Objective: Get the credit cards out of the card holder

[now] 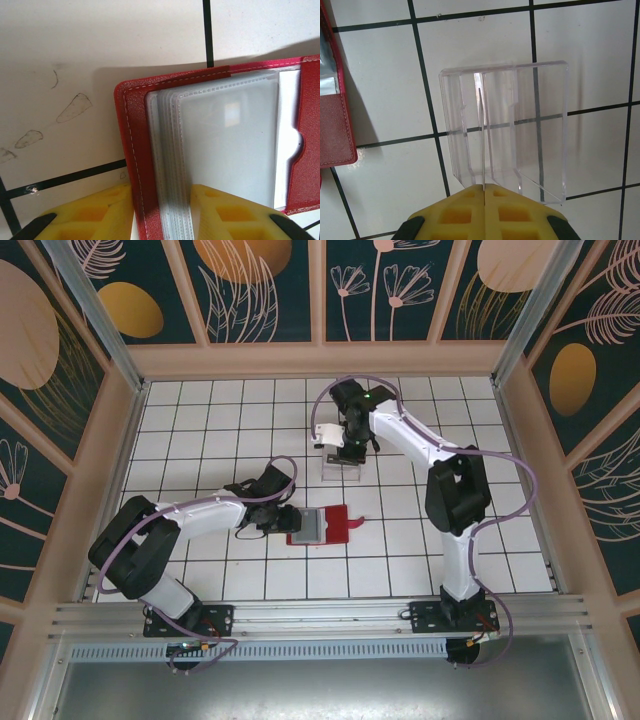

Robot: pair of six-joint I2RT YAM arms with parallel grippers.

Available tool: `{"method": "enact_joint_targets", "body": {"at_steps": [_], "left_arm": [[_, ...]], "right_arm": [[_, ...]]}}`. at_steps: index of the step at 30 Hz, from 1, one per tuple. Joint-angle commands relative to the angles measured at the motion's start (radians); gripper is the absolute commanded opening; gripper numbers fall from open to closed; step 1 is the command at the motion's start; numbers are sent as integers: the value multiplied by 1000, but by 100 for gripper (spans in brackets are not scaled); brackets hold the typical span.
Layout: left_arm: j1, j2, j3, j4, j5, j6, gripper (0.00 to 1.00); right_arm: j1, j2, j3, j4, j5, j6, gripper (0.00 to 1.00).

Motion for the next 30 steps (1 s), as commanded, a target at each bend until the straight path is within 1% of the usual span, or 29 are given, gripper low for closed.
{"method": "enact_joint_targets", "body": {"at_steps": [1,15,23,28,30], "left_arm": [[-2,1,-23,-53,-46,-10,35],[-3,-6,-40,-42,-47,-14,35],[-3,-22,-58,-34,-47,-23,35],[-2,-25,-60,-33,-48,-28,35],[-1,-26,-60,-33,-46,-29,35]], "right_arm": [[-6,37,-2,-5,-24,-24,0],[6,88,-1,-4,-60,-25,0],[6,128,20,-4,-48,-14,0],[6,138,36,-3,-41,-6,10],[7,136,38,4,-27,2,13]]}}
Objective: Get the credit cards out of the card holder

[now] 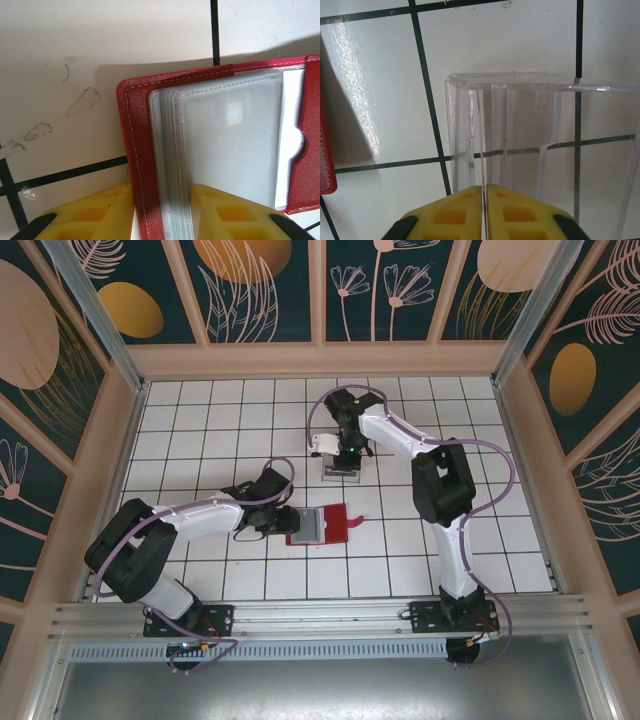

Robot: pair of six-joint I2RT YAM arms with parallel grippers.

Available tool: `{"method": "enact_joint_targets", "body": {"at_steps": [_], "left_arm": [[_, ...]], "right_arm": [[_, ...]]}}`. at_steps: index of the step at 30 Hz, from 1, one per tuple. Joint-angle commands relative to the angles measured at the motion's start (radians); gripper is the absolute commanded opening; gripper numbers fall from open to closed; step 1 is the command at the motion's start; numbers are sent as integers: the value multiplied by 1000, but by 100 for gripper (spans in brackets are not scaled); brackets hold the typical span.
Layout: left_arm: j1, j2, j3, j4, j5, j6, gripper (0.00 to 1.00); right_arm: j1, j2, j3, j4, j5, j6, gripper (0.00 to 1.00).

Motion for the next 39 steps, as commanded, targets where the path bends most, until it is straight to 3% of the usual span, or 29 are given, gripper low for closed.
{"method": "enact_joint_targets", "body": {"at_steps": [1,10,22,33,39], "left_arm": [[-2,-2,-28,-58,-39,-6,35],[-2,1,-23,-62,-44,0,35],[-1,-6,-13,-64,-49,8,36],[-1,-2,9,-69,-43,16,38],[-2,-15,31,-107,-62,38,40]], "right_arm": [[6,15,26,0,21,7,13],[6,-29,8,31,85,23,24],[19,-128,-47,155,204,52,28],[47,-247,-176,239,168,231,32],[88,-315,-267,307,101,446,32]]}}
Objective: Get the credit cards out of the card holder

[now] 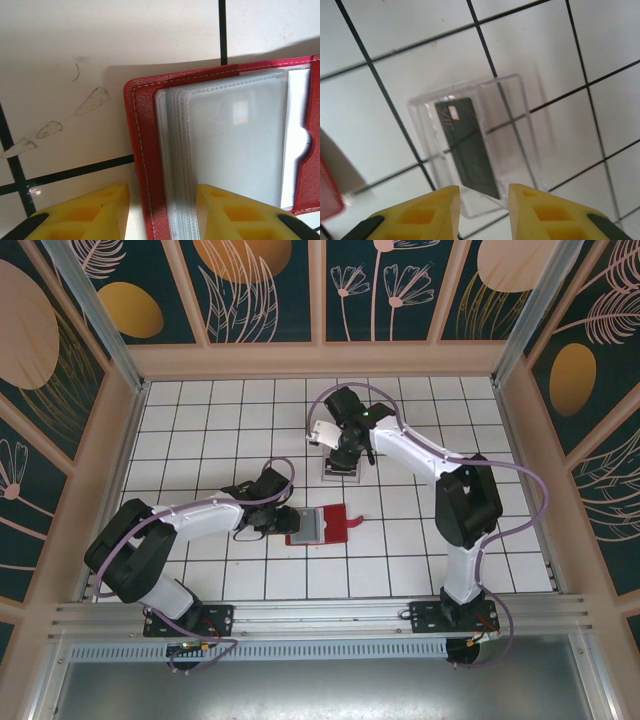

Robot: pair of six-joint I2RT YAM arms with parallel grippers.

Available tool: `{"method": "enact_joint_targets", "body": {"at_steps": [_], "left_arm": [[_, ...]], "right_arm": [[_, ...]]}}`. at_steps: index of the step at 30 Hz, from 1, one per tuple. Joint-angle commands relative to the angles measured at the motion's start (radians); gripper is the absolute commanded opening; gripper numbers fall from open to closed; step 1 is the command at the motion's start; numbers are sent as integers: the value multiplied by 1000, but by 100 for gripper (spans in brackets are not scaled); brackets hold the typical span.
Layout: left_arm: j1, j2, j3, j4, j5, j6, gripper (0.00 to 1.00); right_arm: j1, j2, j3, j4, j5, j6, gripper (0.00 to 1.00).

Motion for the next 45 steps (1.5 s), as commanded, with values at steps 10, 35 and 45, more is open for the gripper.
{"method": "enact_joint_targets", "body": {"at_steps": [10,35,45], "left_arm": [[-2,-70,59,-126,-73,35,43],[214,-219,-41,-122,-73,101,51],[220,-343,-37,-179,-252,102,50]], "right_arm": [[84,-200,-221,260,-149,687,28],[163,-205,-488,494,-515,1553,31],[219,-74,-453,512,-524,1580,33]]}}
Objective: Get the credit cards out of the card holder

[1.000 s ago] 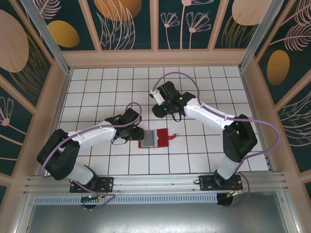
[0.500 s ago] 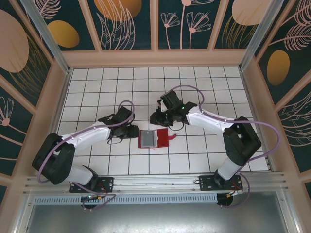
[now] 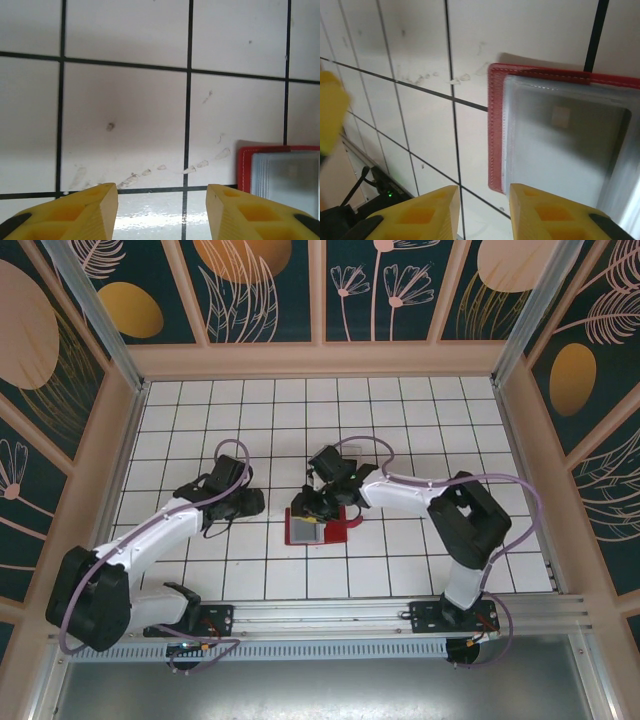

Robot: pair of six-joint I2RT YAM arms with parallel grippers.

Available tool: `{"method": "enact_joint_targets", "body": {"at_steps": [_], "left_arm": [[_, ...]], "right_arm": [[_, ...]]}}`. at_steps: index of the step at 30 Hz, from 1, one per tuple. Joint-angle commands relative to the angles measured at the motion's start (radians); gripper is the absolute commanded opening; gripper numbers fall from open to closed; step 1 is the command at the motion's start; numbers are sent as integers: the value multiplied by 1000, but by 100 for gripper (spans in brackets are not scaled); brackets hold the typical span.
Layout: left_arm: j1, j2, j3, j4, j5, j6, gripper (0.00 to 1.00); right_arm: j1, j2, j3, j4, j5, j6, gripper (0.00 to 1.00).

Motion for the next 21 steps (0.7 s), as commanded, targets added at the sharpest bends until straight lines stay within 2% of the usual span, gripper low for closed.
{"method": "enact_joint_targets", "body": {"at_steps": [1,21], "left_arm": [[4,-39,-5,-32,-55,16,50],[4,-48,-21,-15,-16,24,50]], "right_arm": [[17,41,41,6,-8,17,33],[35,162,124,-64,-4,-12,36]]}}
